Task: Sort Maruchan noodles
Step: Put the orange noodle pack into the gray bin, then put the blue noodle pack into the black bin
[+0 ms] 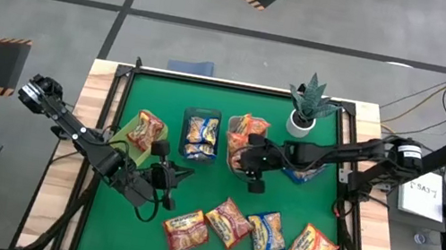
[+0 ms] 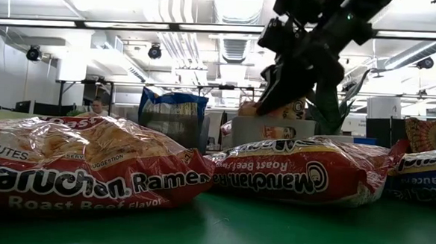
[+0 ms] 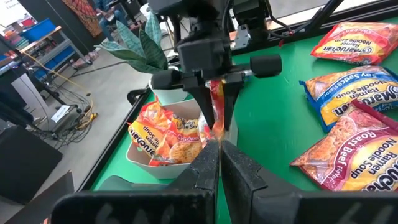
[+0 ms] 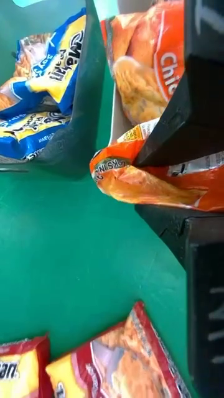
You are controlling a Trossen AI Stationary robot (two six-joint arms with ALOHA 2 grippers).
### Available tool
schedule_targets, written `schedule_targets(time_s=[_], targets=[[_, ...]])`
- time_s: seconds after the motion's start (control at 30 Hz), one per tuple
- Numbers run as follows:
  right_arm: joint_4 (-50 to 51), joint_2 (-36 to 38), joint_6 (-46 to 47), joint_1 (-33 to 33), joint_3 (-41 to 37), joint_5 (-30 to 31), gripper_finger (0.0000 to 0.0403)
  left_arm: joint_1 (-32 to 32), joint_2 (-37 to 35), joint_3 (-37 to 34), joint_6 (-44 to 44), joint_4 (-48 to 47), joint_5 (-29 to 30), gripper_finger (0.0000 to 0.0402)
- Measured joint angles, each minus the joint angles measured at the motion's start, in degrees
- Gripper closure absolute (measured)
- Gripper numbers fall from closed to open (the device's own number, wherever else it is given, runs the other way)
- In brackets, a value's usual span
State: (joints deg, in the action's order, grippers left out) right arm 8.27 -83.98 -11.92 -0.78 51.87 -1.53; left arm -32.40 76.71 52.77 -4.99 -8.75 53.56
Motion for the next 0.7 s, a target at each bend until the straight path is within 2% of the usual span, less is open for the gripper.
schedule_targets(time_s=[0.37,0.7], targets=[[13.5,3.0,3.6,0.0,8.0,-0.1,0.0321,0.4,0.0,0.0,0.0,0.3,0.0,0.0402],[39.4,4.3,12.5,1.7,17.0,0.0,0.0322,0.7,0.0,0.0,0.0,0.7,0.0,0.0402]])
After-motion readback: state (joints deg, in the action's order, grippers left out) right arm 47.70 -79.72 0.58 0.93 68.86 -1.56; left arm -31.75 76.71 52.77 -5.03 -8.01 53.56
